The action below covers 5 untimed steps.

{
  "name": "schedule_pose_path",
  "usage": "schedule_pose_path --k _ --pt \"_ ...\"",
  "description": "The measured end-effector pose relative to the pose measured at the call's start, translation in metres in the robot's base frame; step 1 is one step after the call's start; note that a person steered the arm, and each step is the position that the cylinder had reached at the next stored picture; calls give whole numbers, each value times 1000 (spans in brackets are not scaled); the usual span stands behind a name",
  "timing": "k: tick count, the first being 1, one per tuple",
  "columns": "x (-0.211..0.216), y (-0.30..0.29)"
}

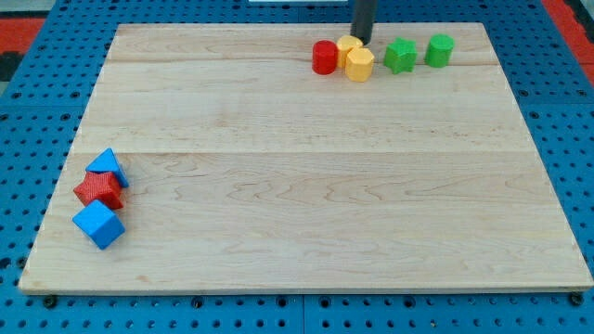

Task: Move the yellow heart to left below diagonally to the red circle

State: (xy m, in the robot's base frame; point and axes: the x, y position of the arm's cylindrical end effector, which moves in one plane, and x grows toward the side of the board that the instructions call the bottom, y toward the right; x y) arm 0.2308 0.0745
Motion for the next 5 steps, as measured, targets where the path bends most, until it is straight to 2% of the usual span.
schedule_pose_path --k 3,4,5 --pt "33 21" --pt "54 1" --pt "41 -79"
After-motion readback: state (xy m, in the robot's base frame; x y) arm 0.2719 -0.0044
